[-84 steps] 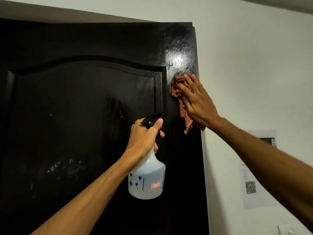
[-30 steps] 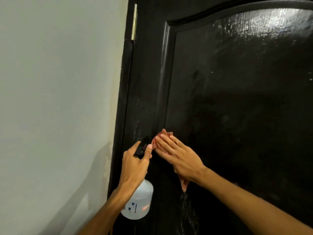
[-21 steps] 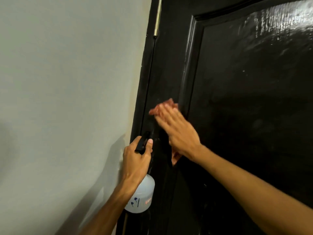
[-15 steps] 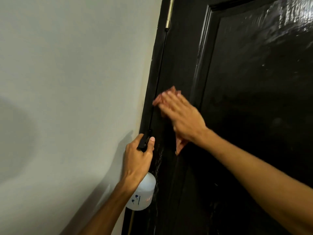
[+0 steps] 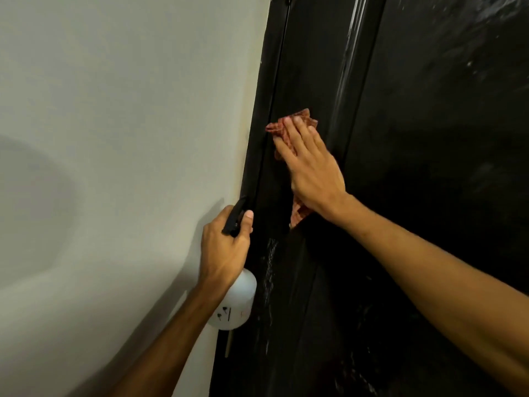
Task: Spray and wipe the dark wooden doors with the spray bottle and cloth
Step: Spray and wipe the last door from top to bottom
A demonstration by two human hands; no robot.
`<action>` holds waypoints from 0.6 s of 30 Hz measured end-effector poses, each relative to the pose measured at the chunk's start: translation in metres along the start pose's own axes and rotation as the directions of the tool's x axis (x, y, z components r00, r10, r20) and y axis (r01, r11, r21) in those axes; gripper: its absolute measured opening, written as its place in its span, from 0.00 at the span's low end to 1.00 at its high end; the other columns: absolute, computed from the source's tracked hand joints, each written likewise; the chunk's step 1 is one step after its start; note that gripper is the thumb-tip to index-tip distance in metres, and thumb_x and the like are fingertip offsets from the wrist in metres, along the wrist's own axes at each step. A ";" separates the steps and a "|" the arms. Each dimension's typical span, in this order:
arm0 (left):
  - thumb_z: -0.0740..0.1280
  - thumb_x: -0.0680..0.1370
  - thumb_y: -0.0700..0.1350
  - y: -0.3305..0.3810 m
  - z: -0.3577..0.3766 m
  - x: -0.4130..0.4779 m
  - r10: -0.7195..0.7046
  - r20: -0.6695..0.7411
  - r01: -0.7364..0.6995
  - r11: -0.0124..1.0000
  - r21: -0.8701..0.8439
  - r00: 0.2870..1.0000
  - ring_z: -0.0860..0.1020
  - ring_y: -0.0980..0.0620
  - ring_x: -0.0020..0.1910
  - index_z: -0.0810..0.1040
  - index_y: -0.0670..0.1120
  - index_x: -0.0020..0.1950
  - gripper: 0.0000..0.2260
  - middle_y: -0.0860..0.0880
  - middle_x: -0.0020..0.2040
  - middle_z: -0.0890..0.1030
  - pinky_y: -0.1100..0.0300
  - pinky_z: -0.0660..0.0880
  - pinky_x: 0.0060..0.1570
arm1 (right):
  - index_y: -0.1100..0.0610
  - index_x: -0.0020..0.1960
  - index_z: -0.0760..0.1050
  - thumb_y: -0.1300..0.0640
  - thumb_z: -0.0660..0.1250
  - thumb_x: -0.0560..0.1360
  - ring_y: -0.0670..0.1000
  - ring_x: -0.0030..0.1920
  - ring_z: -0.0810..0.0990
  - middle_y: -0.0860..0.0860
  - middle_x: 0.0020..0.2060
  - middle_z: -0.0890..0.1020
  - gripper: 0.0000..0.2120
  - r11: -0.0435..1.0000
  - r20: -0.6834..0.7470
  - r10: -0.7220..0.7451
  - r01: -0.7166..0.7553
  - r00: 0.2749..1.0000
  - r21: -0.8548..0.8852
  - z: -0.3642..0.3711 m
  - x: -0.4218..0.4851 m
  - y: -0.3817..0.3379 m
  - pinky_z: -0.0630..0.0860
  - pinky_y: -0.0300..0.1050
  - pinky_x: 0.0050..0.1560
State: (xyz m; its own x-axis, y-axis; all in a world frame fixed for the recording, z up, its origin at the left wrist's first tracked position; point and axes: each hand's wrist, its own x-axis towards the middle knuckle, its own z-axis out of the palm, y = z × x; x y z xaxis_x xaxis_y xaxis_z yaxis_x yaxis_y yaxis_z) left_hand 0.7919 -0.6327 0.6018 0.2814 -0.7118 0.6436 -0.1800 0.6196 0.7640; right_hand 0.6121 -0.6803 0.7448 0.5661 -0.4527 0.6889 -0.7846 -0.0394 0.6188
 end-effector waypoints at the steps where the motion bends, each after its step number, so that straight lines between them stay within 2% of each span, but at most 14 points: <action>1: 0.66 0.83 0.53 0.000 -0.001 -0.003 0.001 0.000 -0.001 1.000 0.003 1.000 0.77 0.55 0.26 0.81 0.50 0.49 0.09 0.50 0.37 0.83 0.53 0.77 0.31 | 0.58 0.83 0.55 0.62 0.59 0.73 0.62 0.83 0.44 0.63 0.82 0.49 0.39 0.999 0.001 -0.011 0.011 1.000 0.032 0.007 -0.012 -0.012 0.47 0.60 0.82; 3: 0.66 0.83 0.53 0.000 -0.002 -0.009 0.006 -0.001 -0.006 1.000 0.002 1.000 0.77 0.55 0.26 0.81 0.49 0.50 0.10 0.50 0.37 0.83 0.54 0.76 0.30 | 0.59 0.84 0.49 0.62 0.60 0.75 0.62 0.82 0.41 0.63 0.82 0.46 0.40 0.981 0.074 -0.178 0.171 0.981 0.086 0.030 -0.064 -0.061 0.46 0.60 0.82; 4: 0.66 0.83 0.53 -0.002 -0.003 -0.012 0.005 -0.001 -0.005 1.000 -0.008 1.000 0.77 0.56 0.27 0.81 0.48 0.51 0.10 0.50 0.37 0.84 0.55 0.76 0.31 | 0.59 0.84 0.46 0.60 0.61 0.76 0.62 0.82 0.40 0.63 0.82 0.45 0.40 0.955 0.117 -0.290 0.278 0.950 0.109 0.043 -0.097 -0.089 0.46 0.60 0.82; 6: 0.67 0.83 0.52 -0.006 -0.006 -0.018 -0.005 0.007 0.005 1.000 -0.019 1.000 0.78 0.56 0.28 0.81 0.46 0.51 0.10 0.49 0.38 0.84 0.58 0.75 0.31 | 0.59 0.84 0.46 0.54 0.63 0.78 0.64 0.82 0.40 0.64 0.82 0.47 0.40 0.884 0.231 -0.468 0.452 0.853 0.121 0.057 -0.146 -0.125 0.48 0.59 0.82; 7: 0.67 0.83 0.51 -0.008 -0.007 -0.021 -0.002 0.012 0.003 1.000 -0.021 1.000 0.78 0.56 0.28 0.81 0.45 0.50 0.10 0.49 0.38 0.84 0.60 0.74 0.31 | 0.59 0.84 0.48 0.52 0.63 0.79 0.64 0.82 0.43 0.64 0.82 0.50 0.40 0.859 0.297 -0.506 0.503 0.810 0.091 0.057 -0.154 -0.128 0.52 0.58 0.81; 8: 0.67 0.83 0.50 -0.011 -0.009 -0.023 0.006 0.018 -0.006 1.000 -0.026 1.000 0.78 0.56 0.27 0.80 0.45 0.50 0.09 0.48 0.38 0.83 0.61 0.73 0.30 | 0.59 0.83 0.50 0.52 0.63 0.79 0.65 0.82 0.48 0.64 0.81 0.53 0.38 0.851 0.305 -0.512 0.522 0.803 0.056 0.055 -0.151 -0.124 0.57 0.58 0.79; 9: 0.66 0.83 0.51 -0.014 -0.011 -0.026 0.017 0.021 -0.016 0.999 -0.035 1.000 0.78 0.55 0.27 0.80 0.46 0.49 0.09 0.47 0.38 0.83 0.63 0.73 0.29 | 0.60 0.82 0.55 0.53 0.63 0.78 0.66 0.81 0.53 0.65 0.81 0.56 0.36 0.869 0.278 -0.480 0.495 0.832 0.018 0.048 -0.139 -0.115 0.62 0.57 0.77; 10: 0.66 0.82 0.52 -0.016 -0.012 -0.027 0.023 0.024 -0.022 0.999 -0.042 0.999 0.78 0.54 0.27 0.80 0.46 0.49 0.10 0.47 0.38 0.83 0.64 0.73 0.29 | 0.60 0.81 0.60 0.56 0.64 0.77 0.66 0.80 0.58 0.64 0.80 0.60 0.34 0.911 0.201 -0.406 0.412 0.892 0.010 0.038 -0.122 -0.102 0.66 0.57 0.74; 12: 0.65 0.81 0.54 -0.022 -0.010 -0.033 0.017 0.031 -0.016 0.999 -0.037 0.999 0.78 0.53 0.28 0.80 0.47 0.49 0.11 0.46 0.38 0.82 0.64 0.74 0.27 | 0.59 0.75 0.71 0.61 0.62 0.74 0.64 0.74 0.68 0.63 0.75 0.69 0.28 0.989 0.051 -0.145 0.147 0.988 -0.028 0.019 -0.089 -0.068 0.73 0.56 0.65; 13: 0.65 0.81 0.54 -0.024 -0.009 -0.037 0.010 0.034 -0.009 0.999 -0.034 0.999 0.78 0.53 0.28 0.80 0.48 0.49 0.11 0.46 0.38 0.82 0.63 0.75 0.27 | 0.60 0.73 0.73 0.64 0.60 0.73 0.64 0.69 0.71 0.62 0.72 0.73 0.27 0.999 0.005 -0.023 0.023 1.000 -0.023 0.013 -0.081 -0.053 0.73 0.55 0.61; 14: 0.66 0.82 0.53 -0.026 -0.007 -0.040 0.004 0.038 -0.003 1.000 -0.030 0.999 0.78 0.54 0.29 0.79 0.49 0.49 0.09 0.46 0.37 0.82 0.62 0.75 0.27 | 0.60 0.72 0.73 0.65 0.58 0.74 0.63 0.66 0.72 0.62 0.71 0.74 0.27 0.999 -0.041 0.035 -0.036 0.999 -0.022 0.011 -0.082 -0.046 0.72 0.54 0.58; 16: 0.67 0.83 0.50 -0.028 -0.001 -0.045 -0.001 0.055 0.002 1.000 -0.009 0.998 0.78 0.54 0.29 0.79 0.50 0.50 0.06 0.47 0.37 0.82 0.60 0.75 0.28 | 0.60 0.72 0.74 0.65 0.61 0.75 0.61 0.65 0.71 0.61 0.69 0.75 0.24 0.998 -0.026 -0.067 0.067 0.997 0.006 0.014 -0.110 -0.056 0.72 0.52 0.55; 18: 0.67 0.83 0.50 -0.029 0.005 -0.049 -0.016 0.074 0.017 1.000 -0.013 0.997 0.77 0.55 0.28 0.79 0.49 0.50 0.06 0.48 0.38 0.83 0.58 0.75 0.29 | 0.58 0.68 0.78 0.59 0.67 0.75 0.60 0.65 0.74 0.59 0.67 0.77 0.21 0.952 0.088 -0.302 0.296 0.949 0.073 0.021 -0.157 -0.080 0.76 0.51 0.56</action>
State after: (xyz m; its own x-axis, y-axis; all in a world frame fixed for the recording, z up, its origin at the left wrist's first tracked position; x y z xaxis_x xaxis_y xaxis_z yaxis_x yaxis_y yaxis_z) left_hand 0.7786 -0.6169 0.5483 0.2138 -0.7443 0.6327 -0.1630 0.6114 0.7743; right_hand 0.5812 -0.6253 0.5791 0.7520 -0.4965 0.4336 -0.5979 -0.2366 0.7659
